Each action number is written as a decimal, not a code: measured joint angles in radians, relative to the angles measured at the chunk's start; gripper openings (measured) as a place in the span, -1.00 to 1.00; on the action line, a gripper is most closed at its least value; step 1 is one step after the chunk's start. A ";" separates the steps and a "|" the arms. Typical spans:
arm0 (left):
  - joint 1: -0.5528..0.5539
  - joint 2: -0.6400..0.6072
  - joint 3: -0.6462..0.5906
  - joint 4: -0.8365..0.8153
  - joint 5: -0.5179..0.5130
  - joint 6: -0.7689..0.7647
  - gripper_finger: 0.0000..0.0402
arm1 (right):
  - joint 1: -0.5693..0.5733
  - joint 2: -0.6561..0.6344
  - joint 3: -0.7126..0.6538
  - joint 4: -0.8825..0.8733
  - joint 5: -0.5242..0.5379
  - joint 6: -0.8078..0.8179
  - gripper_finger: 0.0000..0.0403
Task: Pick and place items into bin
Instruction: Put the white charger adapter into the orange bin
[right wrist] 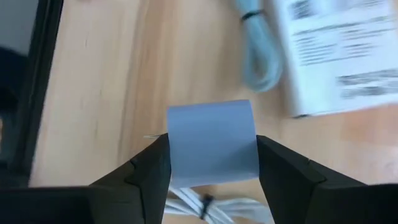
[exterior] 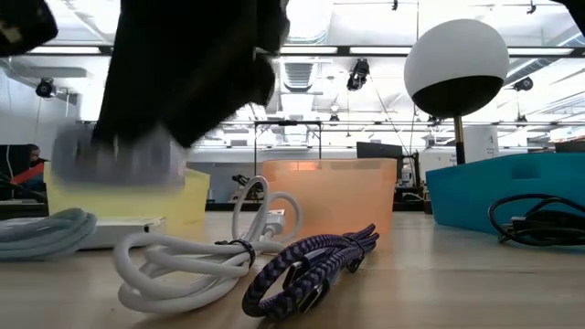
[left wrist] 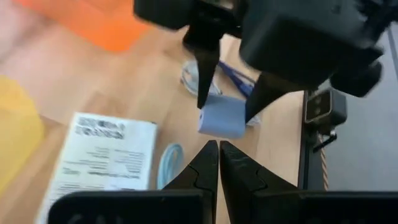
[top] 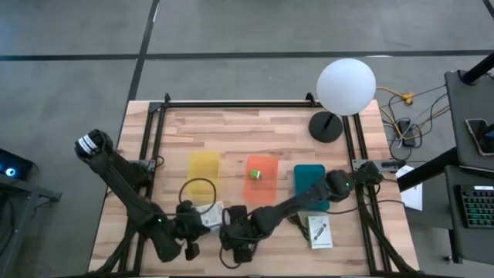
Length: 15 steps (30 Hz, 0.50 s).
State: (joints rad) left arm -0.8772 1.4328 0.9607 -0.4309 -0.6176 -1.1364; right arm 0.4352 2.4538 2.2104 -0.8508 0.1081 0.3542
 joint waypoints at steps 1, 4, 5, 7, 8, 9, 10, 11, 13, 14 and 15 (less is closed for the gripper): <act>0.000 -0.016 0.000 -0.016 -0.011 0.000 -1.00 | 0.000 -0.009 0.016 -0.018 0.021 0.019 -0.03; 0.000 -0.063 0.000 -0.063 -0.038 0.000 -1.00 | -0.001 -0.043 0.062 -0.073 0.092 0.063 -0.03; 0.000 -0.081 -0.002 -0.068 -0.041 0.000 -1.00 | -0.001 -0.055 0.080 -0.099 0.121 0.080 -0.03; 0.000 -0.112 -0.002 -0.086 -0.049 0.001 -1.00 | -0.008 -0.076 0.113 -0.173 0.169 0.133 -0.01; -0.001 -0.124 -0.002 -0.093 -0.049 0.001 -1.00 | -0.015 -0.085 0.130 -0.216 0.176 0.162 -0.01; -0.001 -0.135 -0.002 -0.096 -0.050 0.001 -1.00 | -0.025 -0.093 0.143 -0.263 0.179 0.192 -0.01; -0.001 -0.145 -0.002 -0.101 -0.050 0.001 -1.00 | -0.035 -0.104 0.147 -0.308 0.181 0.221 -0.01; -0.001 -0.157 -0.002 -0.106 -0.051 0.001 -1.00 | -0.046 -0.116 0.146 -0.351 0.184 0.243 -0.01; -0.001 -0.172 -0.002 -0.108 -0.051 0.017 -1.00 | -0.068 -0.139 0.144 -0.423 0.185 0.264 -0.01; -0.001 -0.176 -0.002 -0.108 -0.051 0.027 -1.00 | -0.078 -0.149 0.144 -0.466 0.186 0.264 -0.01; -0.001 -0.180 -0.002 -0.108 -0.051 0.038 -1.00 | -0.090 -0.159 0.144 -0.508 0.185 0.260 -0.01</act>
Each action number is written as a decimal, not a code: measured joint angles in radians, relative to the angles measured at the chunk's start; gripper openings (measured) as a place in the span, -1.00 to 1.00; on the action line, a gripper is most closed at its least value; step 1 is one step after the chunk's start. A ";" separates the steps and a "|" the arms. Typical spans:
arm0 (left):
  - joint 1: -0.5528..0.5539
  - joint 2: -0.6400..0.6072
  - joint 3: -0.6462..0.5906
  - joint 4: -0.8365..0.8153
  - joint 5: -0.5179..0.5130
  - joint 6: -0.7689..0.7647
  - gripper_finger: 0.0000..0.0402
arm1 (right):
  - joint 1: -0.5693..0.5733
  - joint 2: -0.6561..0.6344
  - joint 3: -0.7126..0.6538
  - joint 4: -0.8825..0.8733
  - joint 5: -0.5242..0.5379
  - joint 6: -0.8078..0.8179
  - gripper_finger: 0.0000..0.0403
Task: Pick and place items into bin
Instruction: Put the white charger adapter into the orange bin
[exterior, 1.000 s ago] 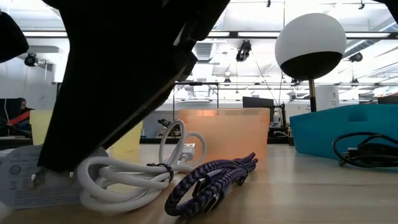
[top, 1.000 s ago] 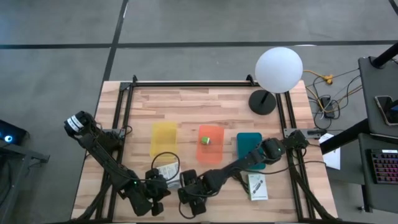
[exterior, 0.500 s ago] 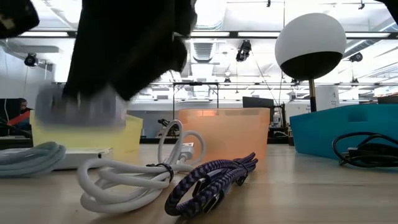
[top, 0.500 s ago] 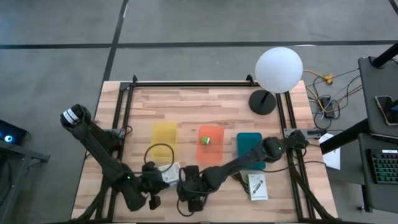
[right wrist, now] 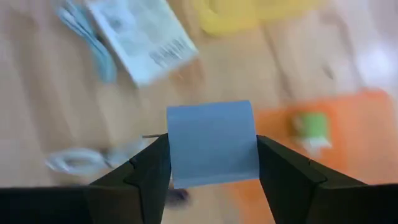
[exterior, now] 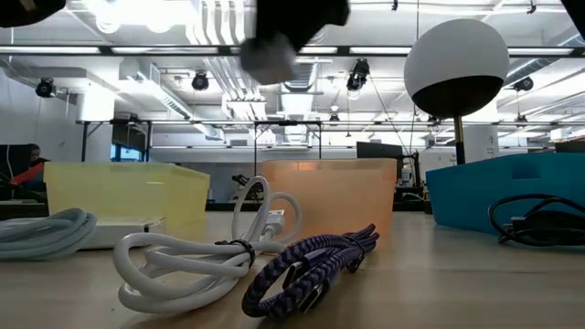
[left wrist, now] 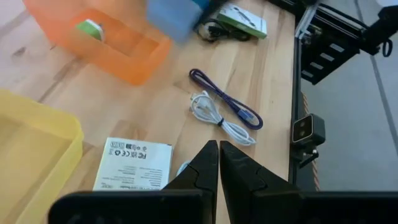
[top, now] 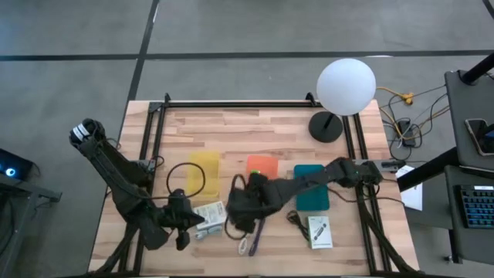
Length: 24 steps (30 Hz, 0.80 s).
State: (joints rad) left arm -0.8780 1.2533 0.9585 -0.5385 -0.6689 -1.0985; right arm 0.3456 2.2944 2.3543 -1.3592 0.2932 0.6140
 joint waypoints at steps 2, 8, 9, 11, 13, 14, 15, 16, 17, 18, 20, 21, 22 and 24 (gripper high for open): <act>0.000 -0.007 0.000 -0.001 0.000 0.011 -1.00 | -0.025 -0.012 0.000 -0.075 -0.001 -0.030 -0.01; 0.001 -0.010 -0.009 -0.001 -0.005 0.008 -1.00 | -0.121 -0.017 -0.060 -0.158 -0.027 -0.221 0.00; 0.001 -0.010 -0.013 -0.003 -0.009 0.007 -1.00 | -0.137 -0.018 -0.085 -0.146 -0.053 -0.248 0.00; 0.000 -0.010 -0.015 -0.003 -0.018 0.006 -1.00 | -0.164 -0.018 -0.142 -0.122 -0.090 -0.295 0.00; 0.000 -0.010 -0.015 -0.002 -0.020 0.006 -1.00 | -0.181 -0.017 -0.201 -0.078 -0.092 -0.328 0.00; 0.000 -0.010 -0.015 -0.002 -0.020 0.005 -1.00 | -0.187 -0.016 -0.226 -0.052 -0.093 -0.352 0.00; 0.000 -0.010 -0.015 -0.002 -0.020 0.005 -1.00 | -0.190 -0.017 -0.245 -0.033 -0.099 -0.375 0.00; 0.000 -0.010 -0.015 -0.001 -0.020 0.005 -1.00 | -0.191 -0.017 -0.260 -0.018 -0.113 -0.393 0.00; 0.000 -0.010 -0.015 -0.001 -0.020 0.005 -1.00 | -0.191 -0.016 -0.272 -0.001 -0.128 -0.405 0.01; 0.000 -0.010 -0.016 -0.002 -0.020 0.005 -1.00 | -0.190 -0.017 -0.282 0.012 -0.139 -0.410 0.03; 0.000 -0.010 -0.017 -0.003 -0.019 0.005 -1.00 | -0.187 -0.016 -0.293 0.010 -0.143 -0.405 0.10; 0.000 -0.010 -0.017 -0.002 -0.019 0.005 -1.00 | -0.187 -0.016 -0.296 0.006 -0.142 -0.399 0.15; 0.000 -0.010 -0.017 -0.003 -0.019 0.006 -1.00 | -0.188 -0.017 -0.297 0.004 -0.140 -0.393 0.20; 0.001 -0.010 -0.017 -0.004 -0.019 0.009 -1.00 | -0.190 -0.021 -0.298 0.004 -0.136 -0.392 0.31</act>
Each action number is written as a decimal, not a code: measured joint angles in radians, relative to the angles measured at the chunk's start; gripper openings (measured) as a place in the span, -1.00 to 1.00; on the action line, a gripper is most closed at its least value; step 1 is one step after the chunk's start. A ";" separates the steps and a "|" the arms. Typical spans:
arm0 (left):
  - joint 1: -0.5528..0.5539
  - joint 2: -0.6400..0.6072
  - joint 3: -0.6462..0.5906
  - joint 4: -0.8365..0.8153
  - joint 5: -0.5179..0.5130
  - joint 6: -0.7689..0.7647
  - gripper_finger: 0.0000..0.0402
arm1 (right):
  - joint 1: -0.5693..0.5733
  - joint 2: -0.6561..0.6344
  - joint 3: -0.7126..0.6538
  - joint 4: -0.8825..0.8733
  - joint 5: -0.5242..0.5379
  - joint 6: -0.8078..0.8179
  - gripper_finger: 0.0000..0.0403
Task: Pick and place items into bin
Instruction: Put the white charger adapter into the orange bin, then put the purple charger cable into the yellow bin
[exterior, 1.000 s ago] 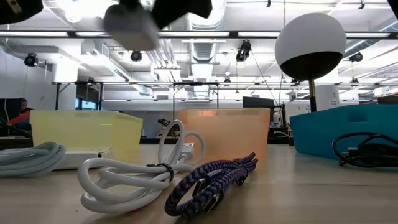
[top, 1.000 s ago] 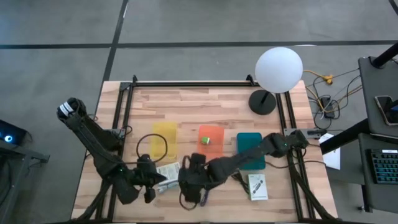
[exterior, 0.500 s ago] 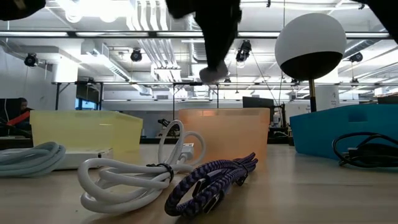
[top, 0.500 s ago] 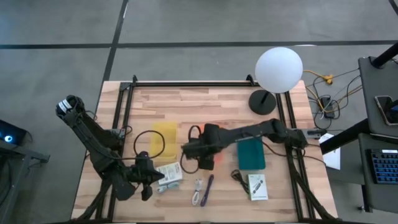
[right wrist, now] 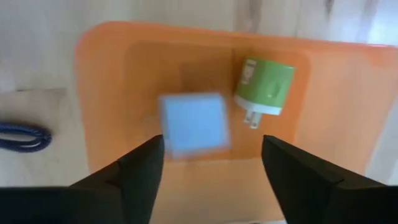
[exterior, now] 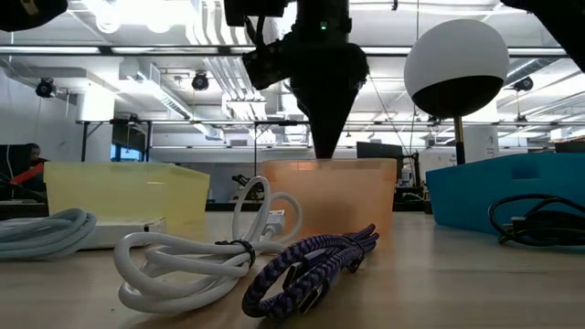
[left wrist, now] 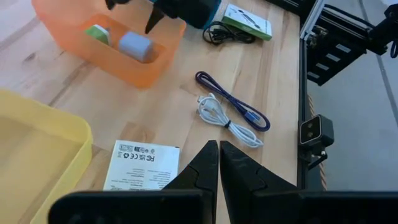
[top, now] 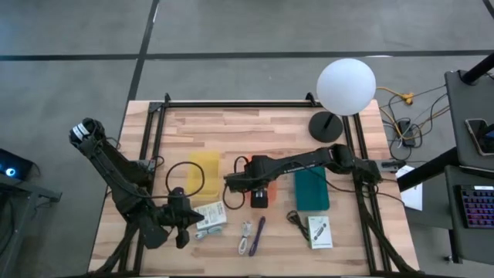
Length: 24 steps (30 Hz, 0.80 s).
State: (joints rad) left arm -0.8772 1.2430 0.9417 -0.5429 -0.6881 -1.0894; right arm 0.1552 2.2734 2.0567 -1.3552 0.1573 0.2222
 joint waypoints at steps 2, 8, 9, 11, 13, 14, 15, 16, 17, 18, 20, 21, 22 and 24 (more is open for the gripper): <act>0.000 0.000 0.000 -0.013 0.000 0.000 -1.00 | 0.009 -0.007 0.002 -0.002 0.022 0.001 0.40; 0.000 0.000 -0.004 -0.034 0.001 0.001 -1.00 | 0.088 -0.053 0.016 -0.003 0.055 -0.157 0.54; 0.000 0.000 -0.005 -0.034 0.001 0.001 -1.00 | 0.109 -0.063 0.015 -0.001 0.065 -0.182 0.54; 0.000 0.000 -0.007 -0.035 0.001 0.001 -1.00 | 0.160 -0.076 0.012 0.009 0.082 -0.215 0.53; 0.000 0.000 -0.009 -0.034 0.002 0.001 -1.00 | 0.216 -0.079 0.008 0.029 0.078 -0.250 0.51; 0.000 0.000 -0.009 -0.034 0.002 0.002 -1.00 | 0.246 -0.078 0.003 0.051 0.073 -0.271 0.50; 0.000 0.000 -0.010 -0.032 0.002 0.002 -1.00 | 0.275 -0.070 -0.001 0.080 0.068 -0.297 0.49; 0.000 0.000 -0.010 -0.028 0.002 0.002 -1.00 | 0.305 -0.065 -0.004 0.116 0.066 -0.327 0.48; 0.000 0.000 -0.010 -0.022 0.002 0.002 -1.00 | 0.332 -0.056 -0.009 0.151 0.059 -0.361 0.47; 0.000 0.000 -0.011 -0.014 0.002 0.003 -1.00 | 0.356 -0.044 -0.012 0.184 0.051 -0.394 0.46; 0.000 0.000 -0.011 -0.001 0.002 0.003 -1.00 | 0.398 -0.019 -0.013 0.227 0.043 -0.447 0.45; 0.000 0.000 -0.011 0.004 0.002 0.004 -1.00 | 0.410 -0.002 -0.013 0.234 0.043 -0.456 0.44; 0.000 0.000 -0.011 0.011 0.002 0.004 -1.00 | 0.418 0.009 -0.013 0.232 0.040 -0.453 0.43; 0.000 0.000 -0.011 0.019 0.003 0.003 -1.00 | 0.417 0.032 -0.013 0.229 0.030 -0.408 0.41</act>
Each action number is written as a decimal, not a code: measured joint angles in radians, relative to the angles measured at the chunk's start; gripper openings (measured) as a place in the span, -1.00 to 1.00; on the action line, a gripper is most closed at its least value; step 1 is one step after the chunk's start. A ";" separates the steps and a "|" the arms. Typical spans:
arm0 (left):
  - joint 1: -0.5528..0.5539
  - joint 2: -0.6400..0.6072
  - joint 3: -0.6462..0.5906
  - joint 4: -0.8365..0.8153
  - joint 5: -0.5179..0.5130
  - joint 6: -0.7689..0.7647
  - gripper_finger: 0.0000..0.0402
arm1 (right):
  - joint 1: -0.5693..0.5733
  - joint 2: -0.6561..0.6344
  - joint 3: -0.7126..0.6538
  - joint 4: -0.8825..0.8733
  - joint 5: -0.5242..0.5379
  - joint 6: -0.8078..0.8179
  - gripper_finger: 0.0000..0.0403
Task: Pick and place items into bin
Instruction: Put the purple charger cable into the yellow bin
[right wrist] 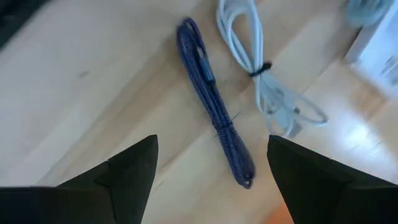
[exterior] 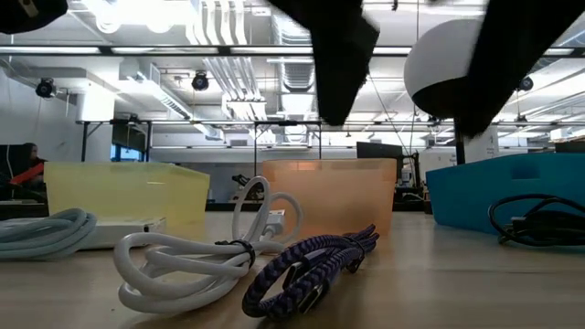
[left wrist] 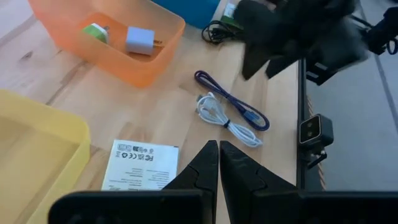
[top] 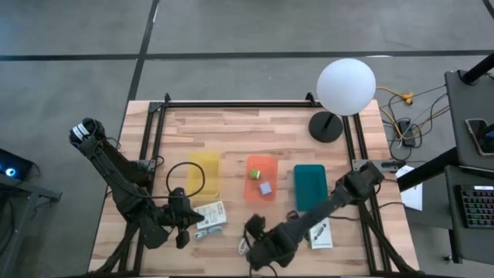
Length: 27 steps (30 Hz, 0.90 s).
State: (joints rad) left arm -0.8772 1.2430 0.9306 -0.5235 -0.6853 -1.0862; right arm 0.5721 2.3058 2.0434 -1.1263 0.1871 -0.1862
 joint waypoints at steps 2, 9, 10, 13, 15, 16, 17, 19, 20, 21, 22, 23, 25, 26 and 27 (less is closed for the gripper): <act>0.000 0.000 0.000 0.011 0.000 0.000 -1.00 | -0.011 0.012 -0.002 -0.004 -0.021 0.020 0.38; 0.000 0.000 -0.002 0.039 -0.001 0.000 -1.00 | -0.085 0.034 -0.015 0.015 -0.176 -0.036 0.29; 0.000 0.000 -0.002 0.041 0.000 -0.001 -1.00 | -0.098 0.034 -0.023 0.023 -0.188 -0.044 0.27; 0.000 0.000 -0.002 0.045 0.000 -0.002 -1.00 | -0.133 0.035 -0.056 0.072 -0.185 -0.077 0.23; 0.000 0.000 -0.002 0.044 0.000 -0.005 -1.00 | -0.152 0.035 -0.068 0.090 -0.195 -0.076 0.21; 0.000 0.000 -0.002 0.044 0.000 -0.005 -1.00 | -0.160 0.035 -0.072 0.091 -0.202 -0.079 0.20; 0.000 0.000 -0.002 0.045 0.000 -0.005 -1.00 | -0.167 0.034 -0.079 0.090 -0.207 -0.084 0.19; 0.000 0.000 -0.002 0.044 -0.001 -0.006 -1.00 | -0.177 0.033 -0.094 0.087 -0.211 -0.086 0.17; 0.000 0.000 -0.002 0.044 0.000 -0.006 -1.00 | -0.179 0.033 -0.103 0.086 -0.211 -0.087 0.17; 0.000 0.000 -0.003 0.044 0.000 -0.006 -1.00 | -0.180 0.034 -0.111 0.087 -0.211 -0.088 0.17; 0.000 0.000 -0.003 0.044 -0.001 -0.006 -1.00 | -0.180 0.034 -0.120 0.089 -0.211 -0.088 0.17; 0.000 0.000 -0.003 0.044 0.000 -0.005 -1.00 | -0.179 0.033 -0.129 0.089 -0.211 -0.091 0.17; 0.000 0.000 -0.003 0.044 -0.001 -0.006 -1.00 | -0.177 0.033 -0.150 0.088 -0.212 -0.099 0.17; 0.000 0.000 -0.003 0.044 -0.001 -0.005 -1.00 | -0.175 0.034 -0.158 0.087 -0.213 -0.102 0.16; 0.000 0.000 -0.003 0.044 -0.001 -0.005 -1.00 | -0.173 0.033 -0.166 0.092 -0.212 -0.106 0.16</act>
State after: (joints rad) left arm -0.8772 1.2430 0.9272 -0.4797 -0.6861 -1.0916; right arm 0.3996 2.3388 1.8775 -1.0346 -0.0249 -0.2922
